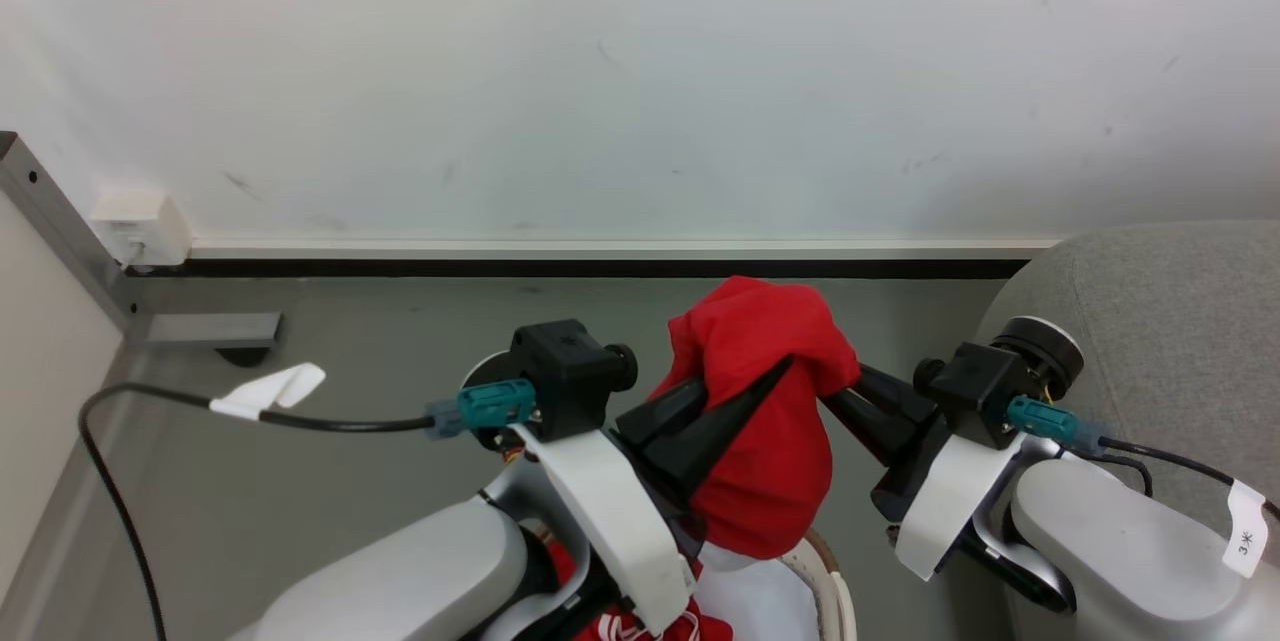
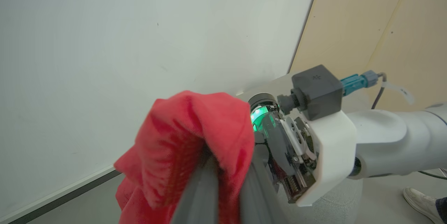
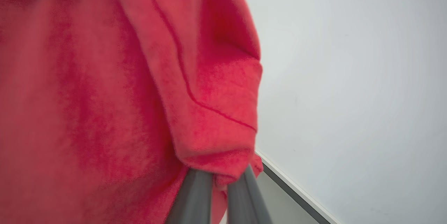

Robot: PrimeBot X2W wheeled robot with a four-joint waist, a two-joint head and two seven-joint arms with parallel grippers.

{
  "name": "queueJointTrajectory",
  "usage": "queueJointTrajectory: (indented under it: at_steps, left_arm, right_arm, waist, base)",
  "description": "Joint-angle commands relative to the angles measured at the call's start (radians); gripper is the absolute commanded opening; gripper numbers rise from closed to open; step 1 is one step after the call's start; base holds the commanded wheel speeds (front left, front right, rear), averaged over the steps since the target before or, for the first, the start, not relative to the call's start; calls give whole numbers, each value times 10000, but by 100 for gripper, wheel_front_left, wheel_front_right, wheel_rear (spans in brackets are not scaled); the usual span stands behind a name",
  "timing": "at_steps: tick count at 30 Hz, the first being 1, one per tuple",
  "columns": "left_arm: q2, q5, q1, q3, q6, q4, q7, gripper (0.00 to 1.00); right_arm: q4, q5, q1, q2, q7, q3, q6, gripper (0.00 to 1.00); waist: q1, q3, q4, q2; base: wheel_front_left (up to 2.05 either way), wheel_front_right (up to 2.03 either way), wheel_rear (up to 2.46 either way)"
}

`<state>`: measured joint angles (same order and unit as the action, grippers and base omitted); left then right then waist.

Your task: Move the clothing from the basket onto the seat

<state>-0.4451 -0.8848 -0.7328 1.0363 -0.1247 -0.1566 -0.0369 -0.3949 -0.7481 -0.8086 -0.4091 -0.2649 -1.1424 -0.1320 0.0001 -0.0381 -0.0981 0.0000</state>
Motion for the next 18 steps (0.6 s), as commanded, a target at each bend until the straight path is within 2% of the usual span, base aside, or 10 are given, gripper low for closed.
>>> queueJointTrajectory:
  at_steps: [1, 4, 5, 6, 7, 8, 9, 10, 11, 18]
  left_arm:
    - [-66, -3, 171, -55, -66, 83, -124, 0]
    - [-73, 1, 270, -59, -118, 176, -218, 0]
    - [-50, -27, 312, -76, -140, 208, -257, 3]
    - [-44, -22, 346, -79, -148, 259, -300, 10]
    - [-44, 6, 382, -82, -168, 313, -352, 35]
    - [-35, 28, 437, -91, -200, 357, -394, 44]
    - [-5, 23, 488, -79, -235, 387, -455, 62]
    - [24, -15, 534, -89, -247, 408, -508, 91]
    - [38, -55, 580, -85, -247, 425, -551, 100]
    - [198, 17, 821, 95, -277, 672, -742, 100]
  right_arm:
    - [53, -62, 167, -140, 8, 110, 25, 0]
    - [25, -100, 262, -311, 8, 335, 25, 0]
    - [10, -125, 316, -344, 8, 385, 23, 0]
    - [-11, -123, 350, -395, 8, 447, 25, 0]
    - [-51, -122, 368, -455, 8, 548, 25, 0]
    - [-81, -82, 365, -504, 8, 650, 25, 0]
    - [-99, -39, 361, -532, 7, 779, 25, 0]
    - [-118, -38, 368, -540, 8, 942, 25, 0]
    - [-141, -20, 385, -530, 8, 1123, 25, 0]
    - [-360, 88, 559, -548, 8, 2379, 25, 0]
  waist:
    - [-1, 21, 75, 0]
    - [-1, 28, 127, 0]
    - [-1, 37, 151, 0]
    - [-1, 47, 178, 0]
    - [-1, 59, 206, 0]
    - [-1, 66, 250, 0]
    - [-1, 71, 286, 0]
    - [-1, 72, 331, 0]
    - [-1, 70, 383, 0]
    - [-1, 28, 719, 0]
  base:
    - [0, 0, 0]
    - [0, 0, 0]
    - [0, 0, 0]
    - [0, 0, 0]
    - [0, 0, 0]
    - [0, 0, 0]
    - [0, 0, 0]
    - [0, 0, 0]
    - [0, 0, 0]
    - [0, 0, 0]
